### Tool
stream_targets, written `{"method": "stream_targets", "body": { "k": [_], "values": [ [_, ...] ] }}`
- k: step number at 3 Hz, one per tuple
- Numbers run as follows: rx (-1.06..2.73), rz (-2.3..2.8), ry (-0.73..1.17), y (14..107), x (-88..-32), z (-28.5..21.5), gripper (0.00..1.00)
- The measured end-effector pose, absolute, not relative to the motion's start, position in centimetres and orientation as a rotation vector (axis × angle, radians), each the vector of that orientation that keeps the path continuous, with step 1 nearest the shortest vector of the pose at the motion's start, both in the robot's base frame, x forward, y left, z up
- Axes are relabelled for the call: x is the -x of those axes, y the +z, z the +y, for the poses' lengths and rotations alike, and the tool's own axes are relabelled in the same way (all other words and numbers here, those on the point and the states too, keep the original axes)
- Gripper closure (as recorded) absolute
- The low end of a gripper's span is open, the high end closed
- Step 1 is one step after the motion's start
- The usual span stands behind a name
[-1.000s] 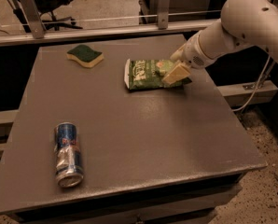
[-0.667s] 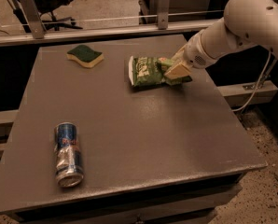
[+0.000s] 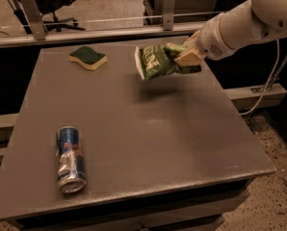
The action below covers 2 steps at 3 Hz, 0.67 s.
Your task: Pick green jalapeno chip bag
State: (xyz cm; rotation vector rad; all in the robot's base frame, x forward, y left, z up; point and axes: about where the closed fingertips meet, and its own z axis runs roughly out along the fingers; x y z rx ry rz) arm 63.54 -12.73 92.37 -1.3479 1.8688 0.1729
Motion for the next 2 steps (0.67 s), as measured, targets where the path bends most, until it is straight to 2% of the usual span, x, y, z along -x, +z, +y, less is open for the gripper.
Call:
{"method": "stream_targets", "body": {
  "k": [2],
  "values": [
    [1.270,1.792,0.221,97.00,-63.24,-13.02,1.00]
  ]
}}
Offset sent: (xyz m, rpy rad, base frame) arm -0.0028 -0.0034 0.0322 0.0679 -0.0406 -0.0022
